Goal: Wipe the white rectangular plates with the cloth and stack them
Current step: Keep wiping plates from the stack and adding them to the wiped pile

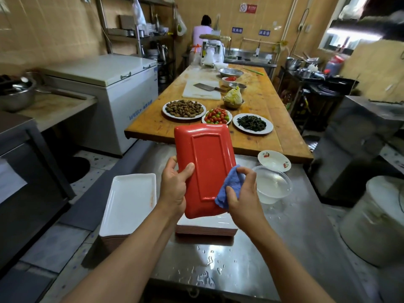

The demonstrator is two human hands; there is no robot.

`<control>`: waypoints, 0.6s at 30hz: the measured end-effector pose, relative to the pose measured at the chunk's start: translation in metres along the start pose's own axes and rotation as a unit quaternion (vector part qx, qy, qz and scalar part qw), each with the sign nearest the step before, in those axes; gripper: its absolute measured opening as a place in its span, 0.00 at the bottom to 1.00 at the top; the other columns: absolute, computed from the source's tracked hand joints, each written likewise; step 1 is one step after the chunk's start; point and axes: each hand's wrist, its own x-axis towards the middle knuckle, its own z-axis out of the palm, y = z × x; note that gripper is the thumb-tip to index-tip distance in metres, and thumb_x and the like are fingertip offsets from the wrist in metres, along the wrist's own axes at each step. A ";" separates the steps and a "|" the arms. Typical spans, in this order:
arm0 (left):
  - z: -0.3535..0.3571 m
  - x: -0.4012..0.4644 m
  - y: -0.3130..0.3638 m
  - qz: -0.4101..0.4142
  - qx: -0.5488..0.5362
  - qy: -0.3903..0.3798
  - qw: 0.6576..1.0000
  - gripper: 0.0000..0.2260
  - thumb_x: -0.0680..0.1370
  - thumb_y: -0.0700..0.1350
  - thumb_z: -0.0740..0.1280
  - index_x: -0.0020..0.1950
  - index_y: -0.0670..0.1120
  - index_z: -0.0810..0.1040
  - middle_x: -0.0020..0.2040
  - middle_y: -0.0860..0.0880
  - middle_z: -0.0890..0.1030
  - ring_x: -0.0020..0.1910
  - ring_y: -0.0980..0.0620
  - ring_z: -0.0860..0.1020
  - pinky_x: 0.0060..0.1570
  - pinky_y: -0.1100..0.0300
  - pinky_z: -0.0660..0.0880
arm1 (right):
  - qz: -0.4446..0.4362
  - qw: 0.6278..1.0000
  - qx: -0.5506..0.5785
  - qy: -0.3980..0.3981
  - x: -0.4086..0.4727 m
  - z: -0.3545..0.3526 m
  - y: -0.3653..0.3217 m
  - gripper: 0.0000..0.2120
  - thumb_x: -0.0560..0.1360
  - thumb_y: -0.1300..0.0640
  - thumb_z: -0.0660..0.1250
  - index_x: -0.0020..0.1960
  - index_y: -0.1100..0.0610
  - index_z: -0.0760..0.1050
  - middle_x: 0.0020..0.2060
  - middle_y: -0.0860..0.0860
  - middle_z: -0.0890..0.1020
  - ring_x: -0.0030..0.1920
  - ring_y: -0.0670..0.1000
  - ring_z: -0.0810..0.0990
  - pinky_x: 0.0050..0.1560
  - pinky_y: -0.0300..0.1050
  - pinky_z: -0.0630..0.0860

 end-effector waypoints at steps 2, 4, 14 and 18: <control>0.004 -0.001 -0.005 -0.008 -0.005 0.003 1.000 0.08 0.77 0.34 0.63 0.51 0.46 0.73 0.38 0.49 0.84 0.35 0.51 0.83 0.32 0.56 0.79 | 0.047 0.998 0.027 -0.020 0.004 -0.010 -0.002 0.20 0.74 0.62 0.61 0.56 0.43 0.58 0.53 0.57 0.74 0.47 0.57 0.78 0.40 0.50 0.76; 0.006 -0.002 -0.008 -0.018 -0.007 -0.002 1.000 0.08 0.78 0.34 0.62 0.51 0.47 0.73 0.39 0.49 0.84 0.36 0.52 0.83 0.32 0.57 0.79 | 0.086 0.994 0.063 -0.018 0.009 -0.018 -0.003 0.20 0.71 0.64 0.64 0.55 0.45 0.60 0.48 0.61 0.76 0.43 0.60 0.80 0.36 0.55 0.80; -0.021 -0.001 0.026 0.000 0.396 -0.083 0.914 0.38 0.70 0.55 0.71 0.74 0.53 0.55 0.69 0.49 0.65 0.66 0.53 0.68 0.62 0.53 0.68 | 0.033 0.998 0.031 -0.032 0.012 -0.042 0.007 0.27 0.60 0.70 0.69 0.46 0.45 0.61 0.42 0.60 0.74 0.33 0.54 0.74 0.34 0.55 0.77; -0.005 0.018 0.064 0.088 0.515 -0.149 0.839 0.38 0.63 0.59 0.71 0.71 0.55 0.63 0.69 0.52 0.69 0.67 0.52 0.68 0.63 0.49 0.70 | -0.006 0.994 0.032 -0.106 0.011 -0.055 0.003 0.26 0.60 0.71 0.68 0.46 0.47 0.62 0.37 0.55 0.73 0.27 0.44 0.72 0.24 0.41 0.71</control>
